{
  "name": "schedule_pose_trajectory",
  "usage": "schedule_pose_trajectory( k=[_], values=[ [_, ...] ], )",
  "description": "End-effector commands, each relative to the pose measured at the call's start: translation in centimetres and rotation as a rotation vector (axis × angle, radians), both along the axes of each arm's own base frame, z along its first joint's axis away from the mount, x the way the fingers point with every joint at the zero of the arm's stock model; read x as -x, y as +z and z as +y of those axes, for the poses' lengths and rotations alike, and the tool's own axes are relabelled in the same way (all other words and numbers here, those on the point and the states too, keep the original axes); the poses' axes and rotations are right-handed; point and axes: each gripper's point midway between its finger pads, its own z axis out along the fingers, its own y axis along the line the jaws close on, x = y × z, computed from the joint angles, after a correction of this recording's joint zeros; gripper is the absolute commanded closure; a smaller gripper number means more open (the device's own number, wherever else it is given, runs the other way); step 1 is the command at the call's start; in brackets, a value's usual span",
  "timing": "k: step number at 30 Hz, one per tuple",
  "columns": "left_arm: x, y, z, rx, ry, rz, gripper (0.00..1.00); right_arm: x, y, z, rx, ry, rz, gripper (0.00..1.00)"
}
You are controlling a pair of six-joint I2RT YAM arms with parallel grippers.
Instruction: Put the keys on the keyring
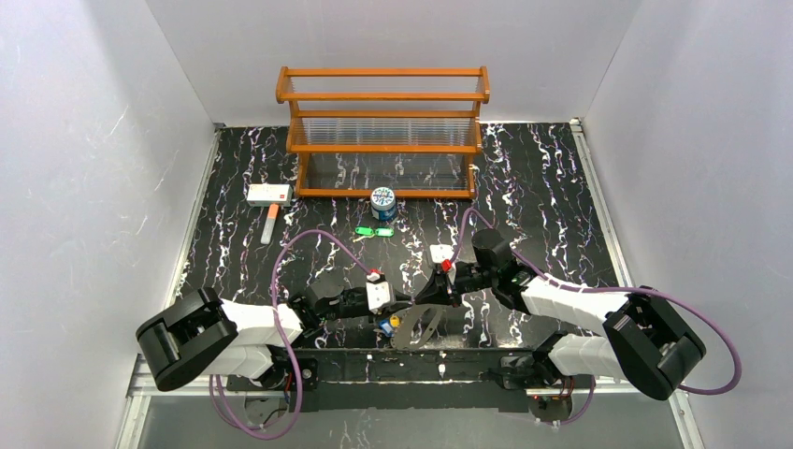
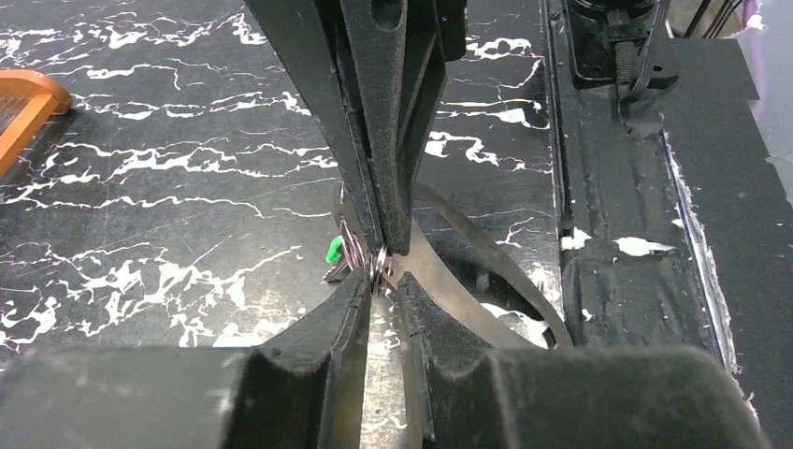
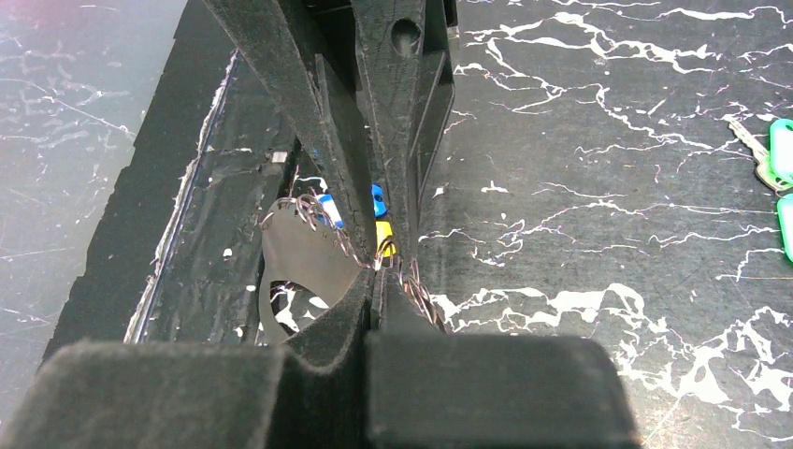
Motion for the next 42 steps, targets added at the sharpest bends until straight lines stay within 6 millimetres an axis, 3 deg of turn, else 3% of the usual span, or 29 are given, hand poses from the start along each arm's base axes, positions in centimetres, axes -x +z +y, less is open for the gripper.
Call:
schedule_pose_trajectory(
  k=[1,9,21,30,42],
  values=[
    [-0.9,1.6,-0.2,0.040,0.041,-0.060,0.82,-0.2,2.3,0.7,-0.061,0.027,-0.063,0.99],
    [-1.6,1.0,2.0,0.029,0.143,-0.086,0.71,0.0,3.2,0.5,-0.086,0.030,-0.088,0.99],
    [-1.5,0.9,0.4,0.009,0.085,-0.088,0.67,0.3,3.3,0.5,-0.089,0.042,-0.078,0.99],
    [-2.4,1.0,0.0,0.007,0.116,-0.099,0.74,0.4,3.4,0.5,-0.091,0.050,-0.073,0.99],
    [-2.5,1.2,0.0,0.011,0.120,-0.112,1.00,0.6,3.3,0.4,-0.086,0.053,-0.067,0.99]
  ],
)
